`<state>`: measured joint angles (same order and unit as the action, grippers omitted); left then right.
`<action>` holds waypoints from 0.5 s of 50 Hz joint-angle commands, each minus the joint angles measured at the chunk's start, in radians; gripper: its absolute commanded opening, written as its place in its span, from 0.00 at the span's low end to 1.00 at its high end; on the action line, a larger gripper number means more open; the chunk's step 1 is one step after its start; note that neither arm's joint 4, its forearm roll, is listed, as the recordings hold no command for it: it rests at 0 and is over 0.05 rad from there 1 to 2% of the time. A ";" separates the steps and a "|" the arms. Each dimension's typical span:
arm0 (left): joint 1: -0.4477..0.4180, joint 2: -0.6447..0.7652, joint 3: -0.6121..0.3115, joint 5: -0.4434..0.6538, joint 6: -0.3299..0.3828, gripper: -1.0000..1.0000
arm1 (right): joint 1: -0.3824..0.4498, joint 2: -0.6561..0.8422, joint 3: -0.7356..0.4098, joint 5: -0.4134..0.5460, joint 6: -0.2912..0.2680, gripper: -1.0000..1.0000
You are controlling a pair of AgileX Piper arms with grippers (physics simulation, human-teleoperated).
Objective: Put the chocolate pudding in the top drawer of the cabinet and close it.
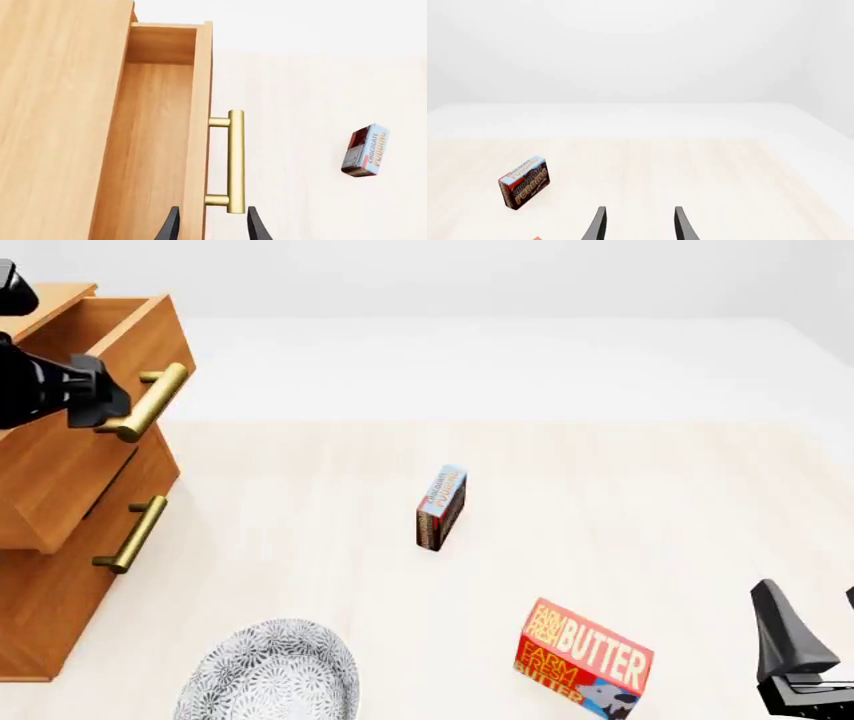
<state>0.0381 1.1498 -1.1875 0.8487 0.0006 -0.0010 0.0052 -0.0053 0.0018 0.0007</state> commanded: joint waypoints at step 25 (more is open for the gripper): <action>-0.041 0.042 0.030 -0.024 -0.009 1.00 | 0.000 0.000 0.000 0.000 0.000 1.00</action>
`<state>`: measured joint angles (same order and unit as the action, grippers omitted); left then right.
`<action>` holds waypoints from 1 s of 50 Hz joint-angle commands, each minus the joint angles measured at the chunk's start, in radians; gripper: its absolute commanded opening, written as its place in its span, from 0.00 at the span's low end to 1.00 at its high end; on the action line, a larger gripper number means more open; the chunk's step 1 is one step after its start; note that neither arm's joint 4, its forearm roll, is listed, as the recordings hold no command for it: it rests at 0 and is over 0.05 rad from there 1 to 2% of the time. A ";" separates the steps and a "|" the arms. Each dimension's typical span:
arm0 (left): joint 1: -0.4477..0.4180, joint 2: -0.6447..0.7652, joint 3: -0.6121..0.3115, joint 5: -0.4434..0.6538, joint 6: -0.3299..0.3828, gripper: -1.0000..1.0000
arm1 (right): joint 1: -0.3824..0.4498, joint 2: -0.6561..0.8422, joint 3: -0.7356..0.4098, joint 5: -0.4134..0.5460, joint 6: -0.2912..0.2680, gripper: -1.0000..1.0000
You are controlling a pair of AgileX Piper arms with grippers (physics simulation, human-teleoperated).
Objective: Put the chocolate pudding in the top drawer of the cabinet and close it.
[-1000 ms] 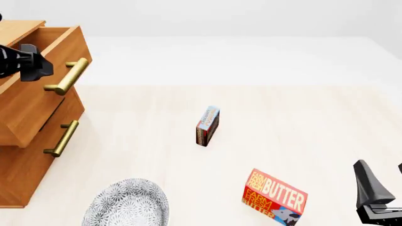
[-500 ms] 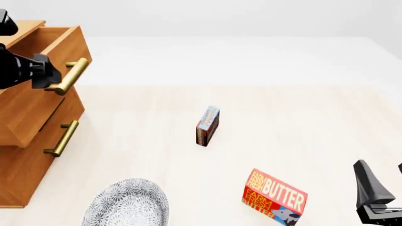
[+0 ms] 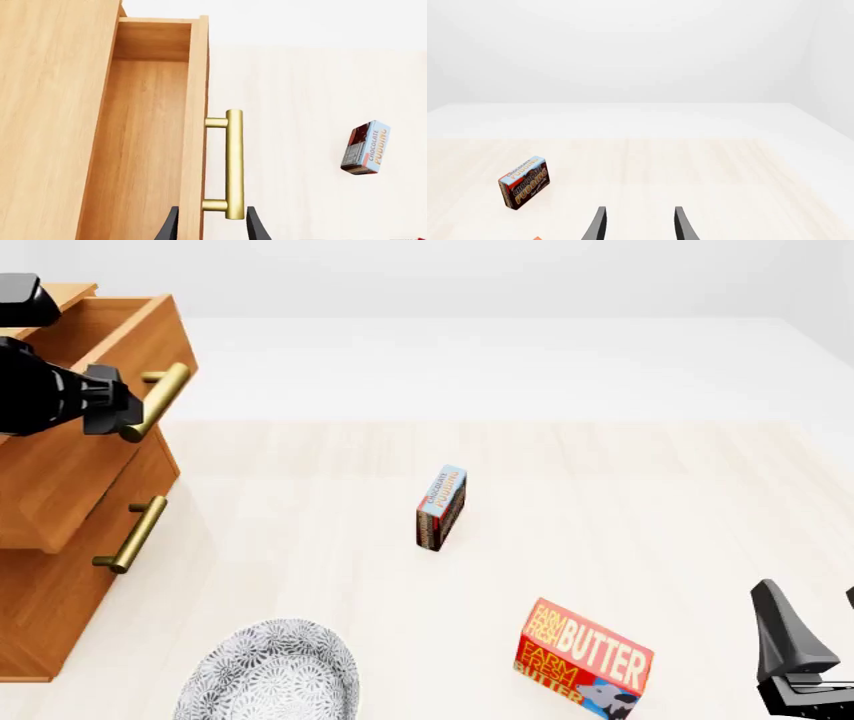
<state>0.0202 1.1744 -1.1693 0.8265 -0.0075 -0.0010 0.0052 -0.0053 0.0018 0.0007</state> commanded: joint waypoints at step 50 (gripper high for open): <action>-0.114 0.028 0.023 -0.017 -0.024 1.00 | 0.000 0.000 0.000 0.000 0.000 1.00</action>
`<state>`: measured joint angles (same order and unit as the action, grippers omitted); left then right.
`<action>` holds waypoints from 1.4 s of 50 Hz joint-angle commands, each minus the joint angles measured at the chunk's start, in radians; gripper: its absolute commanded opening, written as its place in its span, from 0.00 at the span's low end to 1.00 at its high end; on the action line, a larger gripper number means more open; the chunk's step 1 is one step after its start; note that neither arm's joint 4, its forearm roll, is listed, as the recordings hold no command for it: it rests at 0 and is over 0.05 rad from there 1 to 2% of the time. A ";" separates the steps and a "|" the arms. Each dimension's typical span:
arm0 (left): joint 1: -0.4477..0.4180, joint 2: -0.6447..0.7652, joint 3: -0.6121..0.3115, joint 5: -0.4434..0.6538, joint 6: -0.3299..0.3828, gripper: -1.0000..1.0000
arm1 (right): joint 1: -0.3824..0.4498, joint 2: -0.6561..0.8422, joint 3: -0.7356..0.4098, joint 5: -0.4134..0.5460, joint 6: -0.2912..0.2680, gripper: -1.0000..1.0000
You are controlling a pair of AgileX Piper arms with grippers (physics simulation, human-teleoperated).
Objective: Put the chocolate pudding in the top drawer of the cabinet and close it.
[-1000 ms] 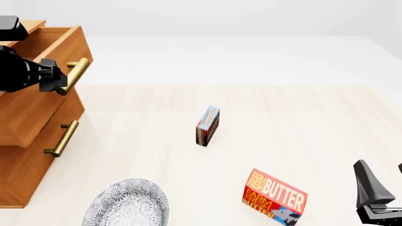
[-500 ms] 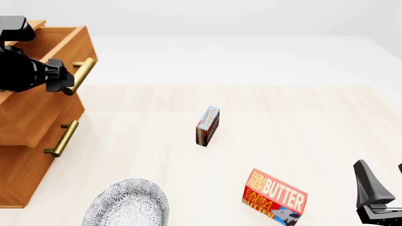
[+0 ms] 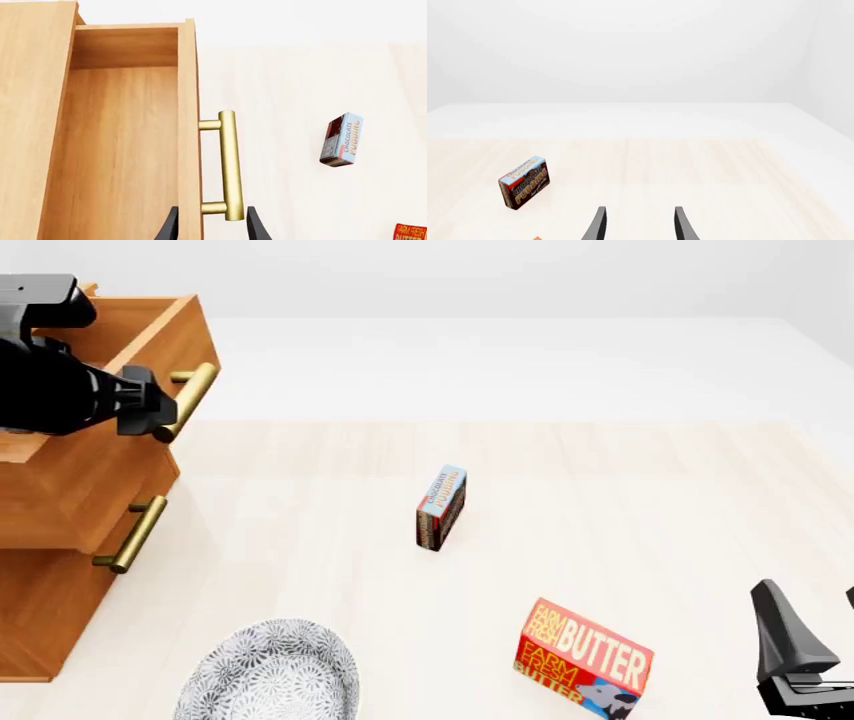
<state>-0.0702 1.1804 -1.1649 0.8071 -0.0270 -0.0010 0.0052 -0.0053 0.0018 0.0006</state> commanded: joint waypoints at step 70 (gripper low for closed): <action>-0.193 0.071 0.026 -0.104 -0.096 1.00 | 0.000 0.000 0.000 0.000 0.000 1.00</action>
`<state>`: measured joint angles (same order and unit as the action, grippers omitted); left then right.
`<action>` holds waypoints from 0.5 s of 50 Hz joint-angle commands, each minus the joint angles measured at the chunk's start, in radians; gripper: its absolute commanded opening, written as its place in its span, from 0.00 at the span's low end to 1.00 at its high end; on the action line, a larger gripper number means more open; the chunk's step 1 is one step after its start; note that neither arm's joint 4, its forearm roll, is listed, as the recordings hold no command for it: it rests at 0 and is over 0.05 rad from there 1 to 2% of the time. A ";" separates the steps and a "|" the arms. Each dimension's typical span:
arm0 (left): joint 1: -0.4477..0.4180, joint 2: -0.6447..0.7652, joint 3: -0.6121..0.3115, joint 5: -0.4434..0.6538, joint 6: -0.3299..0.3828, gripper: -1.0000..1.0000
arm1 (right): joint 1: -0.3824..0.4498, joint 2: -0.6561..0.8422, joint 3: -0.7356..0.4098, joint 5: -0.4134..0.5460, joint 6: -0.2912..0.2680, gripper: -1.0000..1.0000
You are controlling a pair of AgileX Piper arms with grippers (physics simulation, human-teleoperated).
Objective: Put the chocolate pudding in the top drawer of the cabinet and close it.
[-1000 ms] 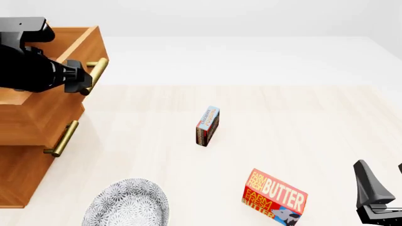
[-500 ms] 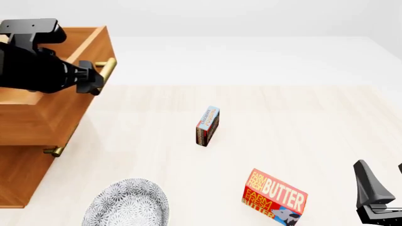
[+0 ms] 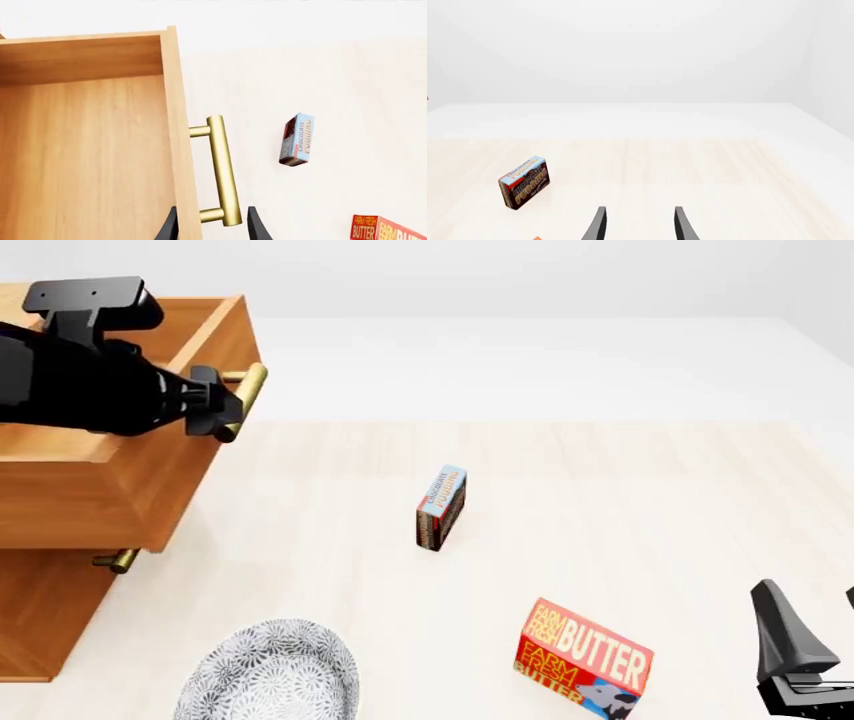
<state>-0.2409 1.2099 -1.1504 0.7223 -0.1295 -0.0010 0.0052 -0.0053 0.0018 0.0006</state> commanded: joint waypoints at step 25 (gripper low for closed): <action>-0.075 0.066 0.015 -0.062 -0.024 1.00 | 0.000 0.000 0.000 0.000 0.000 1.00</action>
<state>-0.2915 1.2228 -1.1511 0.6845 -0.1641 -0.0010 0.0052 -0.0053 0.0018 0.0006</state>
